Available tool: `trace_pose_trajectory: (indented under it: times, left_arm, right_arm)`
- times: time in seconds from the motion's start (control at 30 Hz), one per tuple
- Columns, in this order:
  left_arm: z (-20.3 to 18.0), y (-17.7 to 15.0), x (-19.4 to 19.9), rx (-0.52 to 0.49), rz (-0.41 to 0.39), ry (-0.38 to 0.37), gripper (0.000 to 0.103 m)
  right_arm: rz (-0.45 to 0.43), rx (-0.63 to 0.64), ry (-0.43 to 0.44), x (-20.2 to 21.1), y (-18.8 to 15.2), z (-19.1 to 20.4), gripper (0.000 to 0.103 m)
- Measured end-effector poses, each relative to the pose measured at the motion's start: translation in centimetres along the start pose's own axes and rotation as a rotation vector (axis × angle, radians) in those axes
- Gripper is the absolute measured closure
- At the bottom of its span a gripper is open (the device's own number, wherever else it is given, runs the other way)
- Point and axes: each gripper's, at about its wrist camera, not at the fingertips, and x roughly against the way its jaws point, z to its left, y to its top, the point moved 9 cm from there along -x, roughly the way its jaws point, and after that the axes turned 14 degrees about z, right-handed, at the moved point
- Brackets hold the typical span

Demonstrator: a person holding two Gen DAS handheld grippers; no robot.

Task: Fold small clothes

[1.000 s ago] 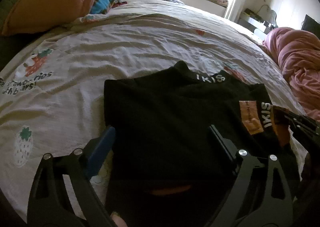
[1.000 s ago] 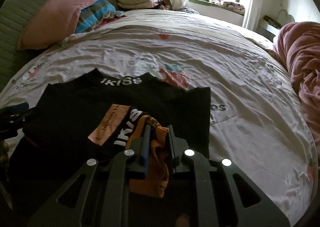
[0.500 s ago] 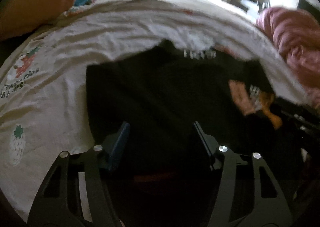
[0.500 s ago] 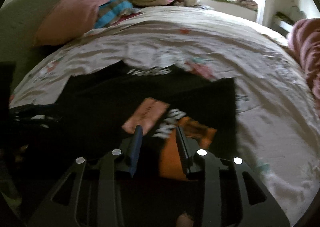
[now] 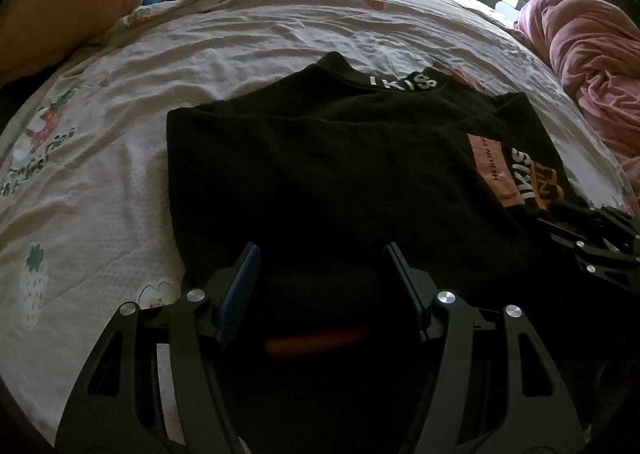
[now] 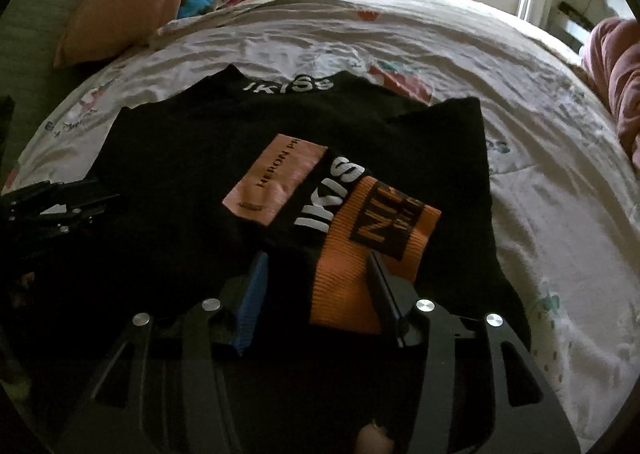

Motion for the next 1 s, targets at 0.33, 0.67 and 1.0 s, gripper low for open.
trace_pose_trajectory:
  times: [0.33,0.67,1.0]
  left_arm:
    - [-0.3,0.0,1.1,0.011,-0.014,-0.036,0.041]
    - [-1.3,0.1,3.8,0.010,-0.089,-0.051,0.026]
    - [-1.0,-0.2,5.9,0.027,-0.153,-0.047,0.010]
  right_arm:
    - [-0.077,-0.056,-0.036,2.2,-0.5,-1.2,0.023]
    - [-0.120,-0.057,-0.074,3.9,-0.8,-1.3,0.009]
    - [-0.155,-0.057,-0.074,5.7,-1.1,-1.4,0.007]
